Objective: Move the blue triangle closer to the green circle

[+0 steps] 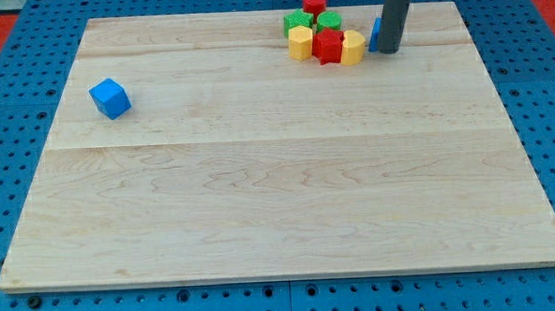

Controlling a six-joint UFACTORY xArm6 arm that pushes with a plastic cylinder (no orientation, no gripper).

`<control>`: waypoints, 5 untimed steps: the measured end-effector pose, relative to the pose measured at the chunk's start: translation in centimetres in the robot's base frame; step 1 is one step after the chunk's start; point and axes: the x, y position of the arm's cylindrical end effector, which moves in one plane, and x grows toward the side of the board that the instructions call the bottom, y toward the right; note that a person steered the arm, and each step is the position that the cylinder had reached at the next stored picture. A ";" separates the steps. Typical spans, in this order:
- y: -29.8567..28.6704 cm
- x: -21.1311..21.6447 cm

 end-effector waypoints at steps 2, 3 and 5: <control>0.1 -4.3; 5.6 -4.3; 3.4 -7.9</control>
